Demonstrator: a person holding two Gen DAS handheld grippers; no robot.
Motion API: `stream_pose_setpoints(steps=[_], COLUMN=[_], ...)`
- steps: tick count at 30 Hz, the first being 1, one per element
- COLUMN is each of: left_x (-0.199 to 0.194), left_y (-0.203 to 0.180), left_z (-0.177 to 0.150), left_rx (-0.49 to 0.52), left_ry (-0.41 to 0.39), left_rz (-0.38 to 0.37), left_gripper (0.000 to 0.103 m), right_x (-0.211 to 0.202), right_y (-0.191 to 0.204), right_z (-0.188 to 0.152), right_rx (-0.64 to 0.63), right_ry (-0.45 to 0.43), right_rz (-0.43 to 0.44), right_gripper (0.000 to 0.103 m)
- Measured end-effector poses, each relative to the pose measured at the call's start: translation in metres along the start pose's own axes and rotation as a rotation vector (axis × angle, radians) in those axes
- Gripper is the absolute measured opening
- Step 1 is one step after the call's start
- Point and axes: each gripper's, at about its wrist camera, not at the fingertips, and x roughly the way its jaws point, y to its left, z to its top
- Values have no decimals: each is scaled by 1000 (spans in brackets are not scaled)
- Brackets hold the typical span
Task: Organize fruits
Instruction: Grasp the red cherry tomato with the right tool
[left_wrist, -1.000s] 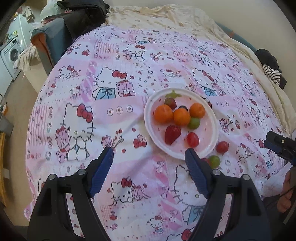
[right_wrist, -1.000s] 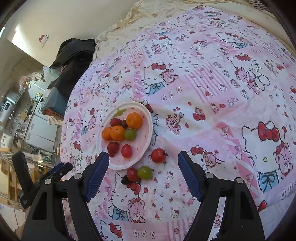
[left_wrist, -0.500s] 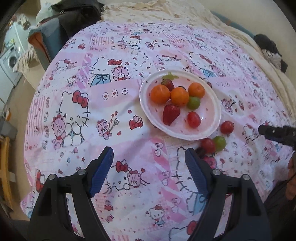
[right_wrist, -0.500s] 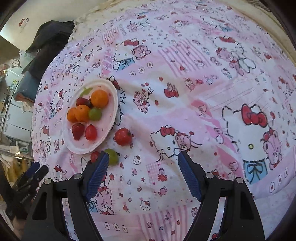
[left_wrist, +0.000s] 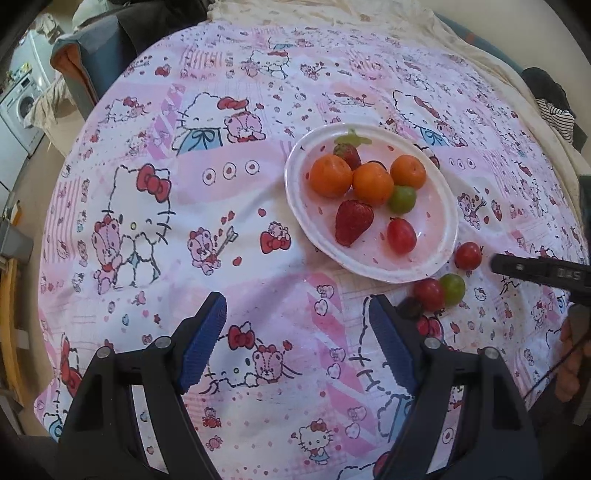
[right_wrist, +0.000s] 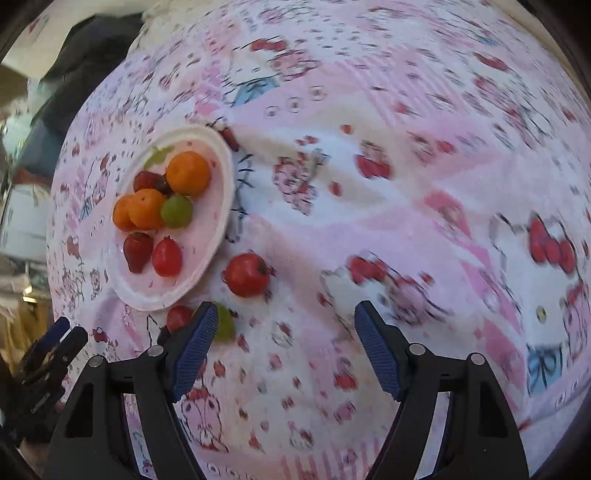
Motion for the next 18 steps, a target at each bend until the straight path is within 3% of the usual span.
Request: stream_pose_setpoints(steps=[4, 9, 11, 13, 14, 18], left_x=[3, 5, 8, 11, 12, 12], left_y=[-2, 0, 0, -1, -2, -7], left_z=[0, -2, -2, -3, -3, -3], left_rx=[0, -4, -3, 2, 5, 38], left_ry=[21, 30, 37, 40, 40, 22], left_rz=[-14, -11, -11, -3, 0, 13], left_gripper=[77, 77, 77, 77, 77, 77], right_x=[16, 37, 40, 44, 45, 42], right_y=[22, 42, 47, 52, 53, 51], right_z=[7, 12, 13, 11, 11, 11], right_rx=[-100, -202, -236, -275, -293, -278], right_ry=[8, 19, 13, 14, 13, 13], right_rz=[-57, -133, -154, -174, -186, -158], right_gripper=[65, 62, 56, 40, 38, 35])
